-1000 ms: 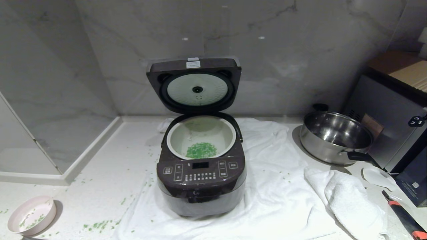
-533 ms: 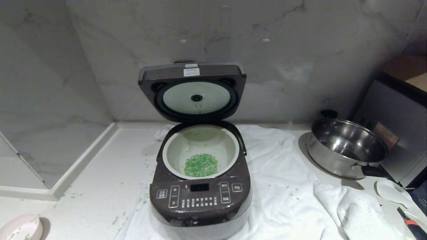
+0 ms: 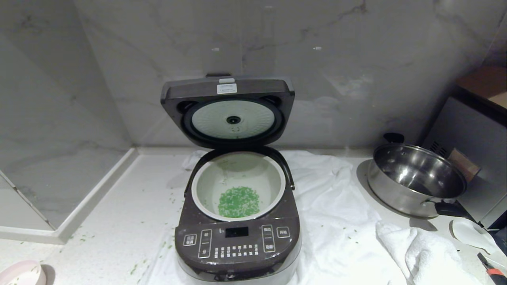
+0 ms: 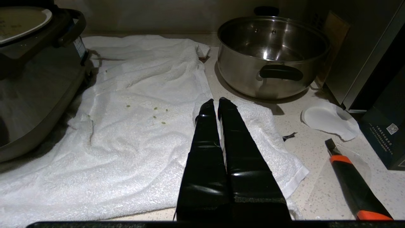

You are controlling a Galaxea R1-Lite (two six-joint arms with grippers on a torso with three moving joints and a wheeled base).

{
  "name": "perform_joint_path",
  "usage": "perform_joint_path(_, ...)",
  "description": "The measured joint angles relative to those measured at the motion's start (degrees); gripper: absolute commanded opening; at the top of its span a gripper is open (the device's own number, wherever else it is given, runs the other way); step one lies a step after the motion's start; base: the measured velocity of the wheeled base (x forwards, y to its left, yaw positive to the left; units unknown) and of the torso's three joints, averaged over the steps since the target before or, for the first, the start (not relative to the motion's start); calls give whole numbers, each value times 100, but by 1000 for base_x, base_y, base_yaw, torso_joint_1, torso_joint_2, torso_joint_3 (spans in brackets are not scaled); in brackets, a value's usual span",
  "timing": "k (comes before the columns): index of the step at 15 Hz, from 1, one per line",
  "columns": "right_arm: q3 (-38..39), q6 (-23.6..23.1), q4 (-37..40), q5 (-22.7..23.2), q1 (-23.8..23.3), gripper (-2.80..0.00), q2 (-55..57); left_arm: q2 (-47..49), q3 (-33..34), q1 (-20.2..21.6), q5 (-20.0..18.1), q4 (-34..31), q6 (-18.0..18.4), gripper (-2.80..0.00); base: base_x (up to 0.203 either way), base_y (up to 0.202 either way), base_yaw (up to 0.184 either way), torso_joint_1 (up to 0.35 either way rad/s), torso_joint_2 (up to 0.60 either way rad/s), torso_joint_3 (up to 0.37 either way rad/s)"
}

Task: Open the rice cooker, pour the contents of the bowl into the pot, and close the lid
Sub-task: Pick up the bowl on the table

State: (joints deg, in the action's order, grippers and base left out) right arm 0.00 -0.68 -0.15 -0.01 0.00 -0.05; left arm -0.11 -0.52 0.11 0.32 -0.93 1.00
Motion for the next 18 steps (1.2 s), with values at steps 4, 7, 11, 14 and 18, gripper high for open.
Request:
perform_joint_path(4, 0, -1, -1, 1, 0, -280, 0, 0, 0, 2, -1, 3, -4, -280, 0, 0, 0, 149, -372, -210)
perform_joint_path(7, 0, 2, -1, 1, 0, -280, 0, 1, 0, 2, 0, 3, -6, -280, 0, 0, 0, 127, -295, -168)
perform_joint_path(11, 0, 1, -5, -1, 0, -280, 0, 1, 0, 2, 1, 3, -4, -280, 0, 0, 0, 87, -210, -103)
perform_joint_path(14, 0, 8, -6, -1, 0, -280, 0, 1, -2, 2, 9, -12, -40, -280, 0, 0, 0, 10, -5, -6)
perform_joint_path(18, 0, 8, -6, 1, 0, -280, 0, 1, -60, 13, 15, -228, -15, -280, 0, 0, 0, 0, 0, 0)
